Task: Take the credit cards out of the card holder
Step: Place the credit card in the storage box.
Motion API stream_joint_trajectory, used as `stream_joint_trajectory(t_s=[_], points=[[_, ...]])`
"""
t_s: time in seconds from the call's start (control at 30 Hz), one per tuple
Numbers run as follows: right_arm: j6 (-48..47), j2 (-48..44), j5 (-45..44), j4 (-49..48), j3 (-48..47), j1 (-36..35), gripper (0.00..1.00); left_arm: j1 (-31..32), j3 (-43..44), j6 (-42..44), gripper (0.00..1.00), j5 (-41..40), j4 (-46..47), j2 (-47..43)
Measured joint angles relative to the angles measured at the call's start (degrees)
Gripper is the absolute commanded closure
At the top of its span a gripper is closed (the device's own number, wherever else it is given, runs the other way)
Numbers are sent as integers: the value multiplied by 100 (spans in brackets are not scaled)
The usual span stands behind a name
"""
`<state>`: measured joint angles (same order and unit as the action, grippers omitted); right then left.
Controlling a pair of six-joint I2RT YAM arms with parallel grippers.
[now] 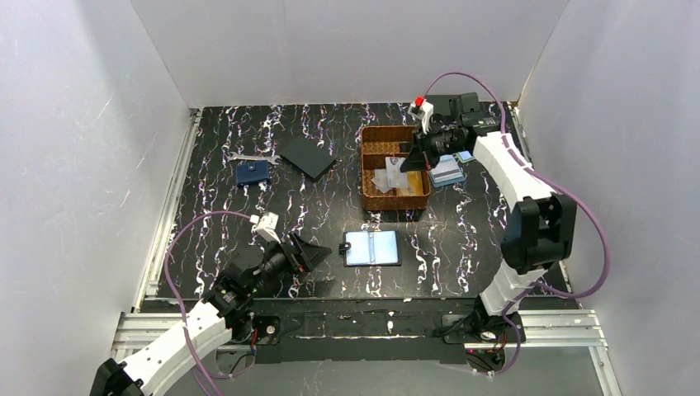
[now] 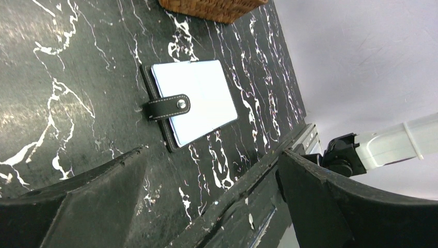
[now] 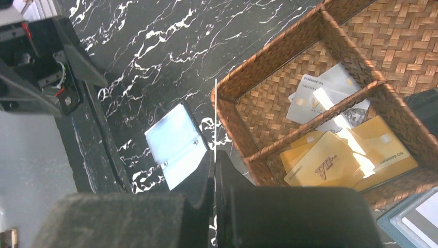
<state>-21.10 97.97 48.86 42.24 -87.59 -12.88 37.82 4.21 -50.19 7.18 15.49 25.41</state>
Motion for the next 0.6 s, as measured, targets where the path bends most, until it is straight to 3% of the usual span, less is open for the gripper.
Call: stream_joint_trajectory(t_s=[0.6], points=[[444,1268,-518,59,-942,-315,99,0,2,-343,2,343,-103,37]])
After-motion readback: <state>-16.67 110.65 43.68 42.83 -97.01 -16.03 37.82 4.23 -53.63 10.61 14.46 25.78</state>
